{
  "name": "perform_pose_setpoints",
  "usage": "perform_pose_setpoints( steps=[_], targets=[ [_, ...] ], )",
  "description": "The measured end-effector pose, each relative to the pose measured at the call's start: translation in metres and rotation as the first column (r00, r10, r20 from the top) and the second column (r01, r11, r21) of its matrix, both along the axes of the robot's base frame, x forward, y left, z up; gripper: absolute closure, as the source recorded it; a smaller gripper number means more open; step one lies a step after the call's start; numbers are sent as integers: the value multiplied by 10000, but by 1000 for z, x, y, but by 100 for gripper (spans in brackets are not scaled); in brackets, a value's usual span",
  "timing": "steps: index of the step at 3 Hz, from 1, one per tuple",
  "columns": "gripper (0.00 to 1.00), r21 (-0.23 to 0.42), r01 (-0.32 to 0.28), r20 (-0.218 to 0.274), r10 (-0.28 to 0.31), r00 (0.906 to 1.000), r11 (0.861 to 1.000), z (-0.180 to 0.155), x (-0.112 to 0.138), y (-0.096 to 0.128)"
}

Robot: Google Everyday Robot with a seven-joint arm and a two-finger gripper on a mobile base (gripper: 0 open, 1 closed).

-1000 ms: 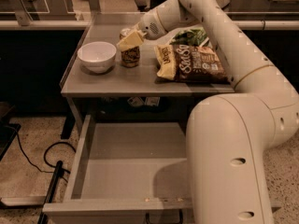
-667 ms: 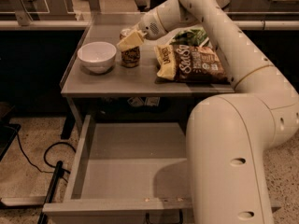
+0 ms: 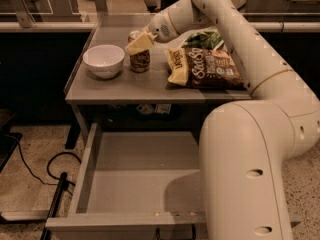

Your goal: Pick orange can from top drawer and place on counter

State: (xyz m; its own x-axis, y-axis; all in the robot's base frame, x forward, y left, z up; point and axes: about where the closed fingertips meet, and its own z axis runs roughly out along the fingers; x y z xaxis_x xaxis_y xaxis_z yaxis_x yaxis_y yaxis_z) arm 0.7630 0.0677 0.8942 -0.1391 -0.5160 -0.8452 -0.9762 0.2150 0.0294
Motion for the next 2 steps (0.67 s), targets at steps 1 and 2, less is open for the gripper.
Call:
perform_pose_setpoints(
  steps=[1, 2],
  targets=[
    [10, 0, -1, -1, 1, 10000, 10000, 0, 0, 0],
    [0, 0, -2, -2, 2, 10000, 10000, 0, 0, 0]
  ],
)
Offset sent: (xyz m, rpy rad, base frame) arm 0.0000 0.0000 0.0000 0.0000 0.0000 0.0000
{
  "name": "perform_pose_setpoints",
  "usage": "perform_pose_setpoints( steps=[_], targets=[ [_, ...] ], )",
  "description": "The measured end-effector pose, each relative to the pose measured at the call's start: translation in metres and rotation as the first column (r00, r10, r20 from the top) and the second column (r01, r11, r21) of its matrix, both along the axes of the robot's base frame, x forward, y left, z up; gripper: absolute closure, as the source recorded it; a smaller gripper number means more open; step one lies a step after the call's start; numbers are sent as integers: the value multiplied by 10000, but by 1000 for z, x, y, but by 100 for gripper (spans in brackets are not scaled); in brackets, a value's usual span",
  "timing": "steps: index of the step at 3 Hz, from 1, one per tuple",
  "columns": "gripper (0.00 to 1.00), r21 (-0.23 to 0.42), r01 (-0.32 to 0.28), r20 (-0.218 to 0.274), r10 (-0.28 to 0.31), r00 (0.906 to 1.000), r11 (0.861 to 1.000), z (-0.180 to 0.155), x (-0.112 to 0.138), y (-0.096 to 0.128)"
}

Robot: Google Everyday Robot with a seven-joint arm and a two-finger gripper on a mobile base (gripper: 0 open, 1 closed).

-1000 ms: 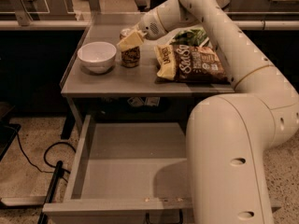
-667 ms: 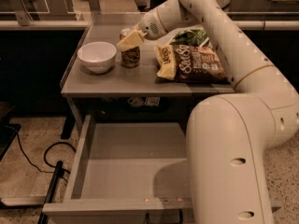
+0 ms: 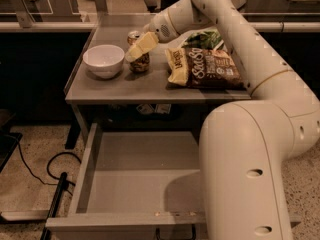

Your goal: Pick orange can from top drawer and place on counter

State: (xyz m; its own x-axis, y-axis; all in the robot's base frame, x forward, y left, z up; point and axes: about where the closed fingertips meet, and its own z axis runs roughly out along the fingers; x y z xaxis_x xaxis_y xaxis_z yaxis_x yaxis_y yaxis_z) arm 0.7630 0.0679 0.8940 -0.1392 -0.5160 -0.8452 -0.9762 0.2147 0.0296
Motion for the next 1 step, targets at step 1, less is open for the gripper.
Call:
perform_pose_setpoints(
  steps=[1],
  targets=[
    [0, 0, 0, 0, 0, 10000, 10000, 0, 0, 0]
  ],
)
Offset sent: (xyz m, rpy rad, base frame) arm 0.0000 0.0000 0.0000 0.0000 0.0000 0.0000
